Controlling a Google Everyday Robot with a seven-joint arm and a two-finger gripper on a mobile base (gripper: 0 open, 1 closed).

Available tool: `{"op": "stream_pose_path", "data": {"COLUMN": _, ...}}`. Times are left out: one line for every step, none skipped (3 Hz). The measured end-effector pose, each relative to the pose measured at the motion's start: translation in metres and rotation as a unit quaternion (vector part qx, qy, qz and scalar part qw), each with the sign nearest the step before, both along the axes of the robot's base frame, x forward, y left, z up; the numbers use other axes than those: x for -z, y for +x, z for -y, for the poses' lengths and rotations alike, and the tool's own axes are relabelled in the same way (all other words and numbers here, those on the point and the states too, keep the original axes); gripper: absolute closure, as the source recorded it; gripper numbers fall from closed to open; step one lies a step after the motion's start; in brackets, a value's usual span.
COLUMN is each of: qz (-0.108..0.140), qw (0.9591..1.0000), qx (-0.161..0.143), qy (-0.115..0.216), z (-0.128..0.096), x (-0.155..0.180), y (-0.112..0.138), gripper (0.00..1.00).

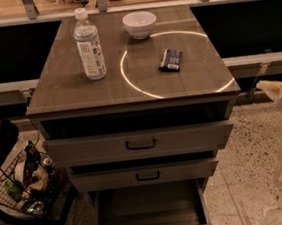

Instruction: Close bottom drawer

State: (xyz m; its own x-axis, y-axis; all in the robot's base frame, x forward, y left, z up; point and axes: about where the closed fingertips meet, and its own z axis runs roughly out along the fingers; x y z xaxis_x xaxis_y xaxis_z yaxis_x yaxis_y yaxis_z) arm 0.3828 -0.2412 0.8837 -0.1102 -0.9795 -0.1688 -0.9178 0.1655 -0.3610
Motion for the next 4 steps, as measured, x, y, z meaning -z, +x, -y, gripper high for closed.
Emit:
{"op": "stream_pose_path", "data": {"qz": -0.012, "qw": 0.9985, "qx": -0.032, "qy": -0.042, "z": -0.002, "x": 0.043, "y": -0.016, "gripper": 0.0}}
{"op": "stream_pose_path", "data": {"qz": -0.027, "qw": 0.9951, "qx": -0.052, "qy": -0.079, "z": -0.005, "x": 0.072, "y": -0.023, "gripper": 0.0}}
{"op": "stream_pose_path", "data": {"qz": -0.032, "qw": 0.9942, "qx": -0.053, "qy": -0.087, "z": -0.002, "x": 0.077, "y": -0.025, "gripper": 0.0}}
{"op": "stream_pose_path", "data": {"qz": -0.007, "qw": 0.9929, "qx": -0.058, "qy": -0.103, "z": -0.013, "x": 0.063, "y": -0.028, "gripper": 0.0}}
